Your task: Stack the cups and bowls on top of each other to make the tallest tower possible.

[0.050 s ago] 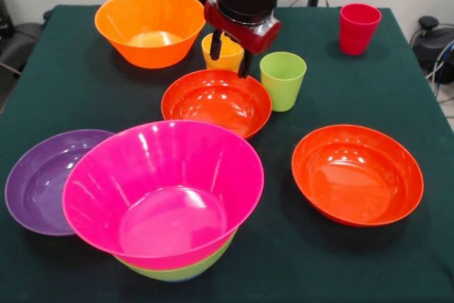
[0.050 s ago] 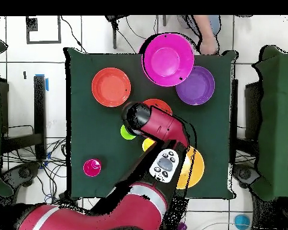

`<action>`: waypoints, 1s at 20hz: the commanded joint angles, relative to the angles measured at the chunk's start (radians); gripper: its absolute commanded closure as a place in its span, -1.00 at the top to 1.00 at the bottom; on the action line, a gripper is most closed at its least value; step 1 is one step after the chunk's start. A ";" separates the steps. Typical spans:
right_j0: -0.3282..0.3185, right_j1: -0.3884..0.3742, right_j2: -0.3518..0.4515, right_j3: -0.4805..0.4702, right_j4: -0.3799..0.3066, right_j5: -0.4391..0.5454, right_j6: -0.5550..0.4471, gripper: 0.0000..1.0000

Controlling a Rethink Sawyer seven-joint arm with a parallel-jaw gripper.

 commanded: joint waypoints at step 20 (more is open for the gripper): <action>-0.045 -0.074 0.164 0.192 -0.045 -0.081 0.060 1.00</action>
